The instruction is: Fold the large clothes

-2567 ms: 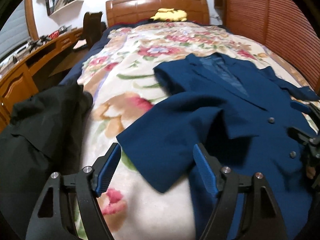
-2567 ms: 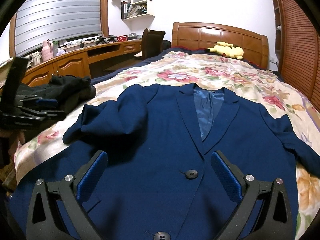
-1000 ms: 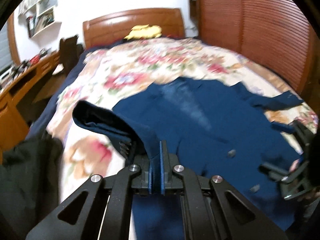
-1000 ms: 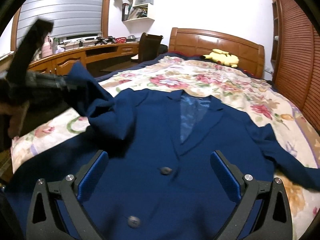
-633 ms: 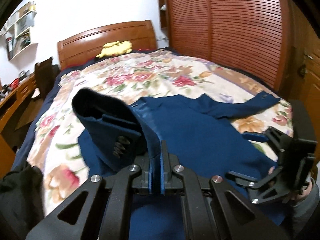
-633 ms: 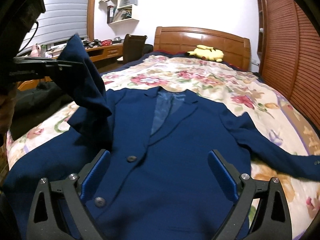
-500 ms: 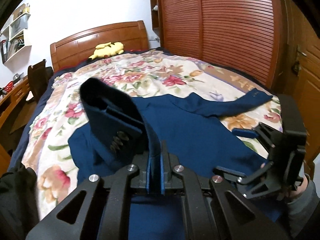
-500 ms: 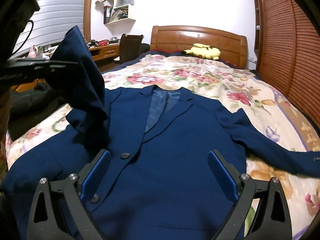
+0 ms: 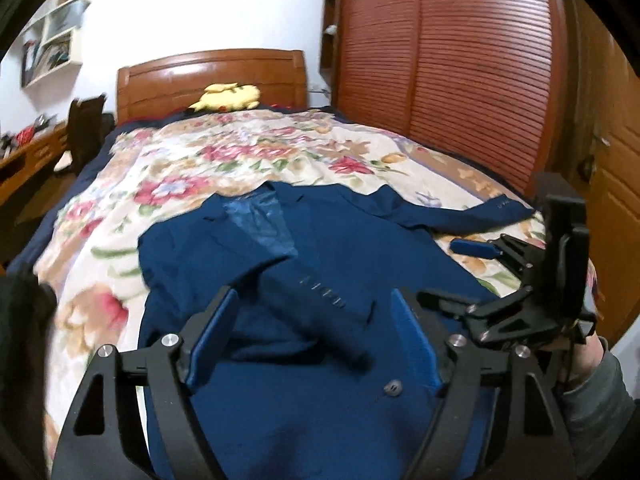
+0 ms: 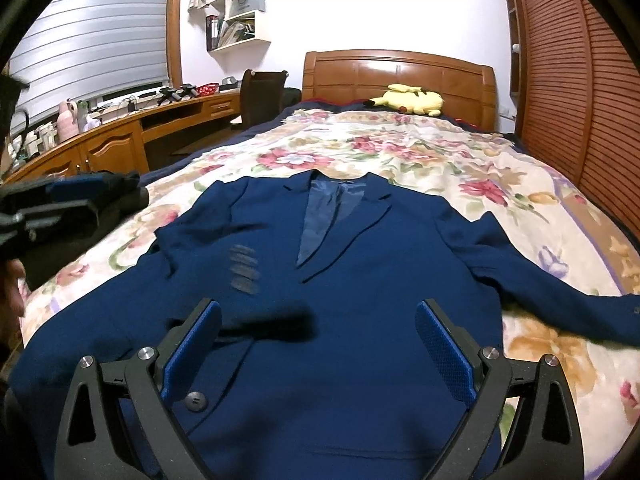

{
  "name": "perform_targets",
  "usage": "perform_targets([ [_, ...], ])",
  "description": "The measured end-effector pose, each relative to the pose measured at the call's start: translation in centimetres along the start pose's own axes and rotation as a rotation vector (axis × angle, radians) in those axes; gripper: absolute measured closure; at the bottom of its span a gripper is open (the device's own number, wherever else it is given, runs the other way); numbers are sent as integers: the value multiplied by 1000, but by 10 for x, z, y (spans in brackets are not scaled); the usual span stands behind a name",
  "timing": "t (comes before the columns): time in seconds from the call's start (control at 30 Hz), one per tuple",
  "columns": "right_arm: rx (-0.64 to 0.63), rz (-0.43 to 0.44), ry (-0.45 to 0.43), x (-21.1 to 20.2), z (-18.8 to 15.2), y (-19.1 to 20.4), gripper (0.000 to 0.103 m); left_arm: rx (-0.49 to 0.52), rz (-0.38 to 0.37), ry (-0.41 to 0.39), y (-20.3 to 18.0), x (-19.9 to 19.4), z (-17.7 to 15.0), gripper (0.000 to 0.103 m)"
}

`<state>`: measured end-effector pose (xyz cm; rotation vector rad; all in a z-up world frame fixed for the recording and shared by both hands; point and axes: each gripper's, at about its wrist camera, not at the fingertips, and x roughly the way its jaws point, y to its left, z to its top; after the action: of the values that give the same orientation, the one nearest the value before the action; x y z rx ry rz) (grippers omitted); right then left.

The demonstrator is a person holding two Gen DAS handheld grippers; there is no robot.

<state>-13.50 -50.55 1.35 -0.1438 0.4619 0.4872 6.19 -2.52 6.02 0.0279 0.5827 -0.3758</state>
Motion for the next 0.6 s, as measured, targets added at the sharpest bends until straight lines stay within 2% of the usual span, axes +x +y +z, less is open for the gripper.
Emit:
perform_targets([
  [0.17, -9, 27, 5, 8, 3, -2, 8, -38, 87, -29, 20, -2, -26, 24],
  [0.4, -7, 48, 59, 30, 4, -3, 17, -88, 115, -30, 45, -1, -50, 24],
  [0.6, -18, 42, 38, 26, 16, 0, 18, -80, 142, -53, 54, -6, -61, 24],
])
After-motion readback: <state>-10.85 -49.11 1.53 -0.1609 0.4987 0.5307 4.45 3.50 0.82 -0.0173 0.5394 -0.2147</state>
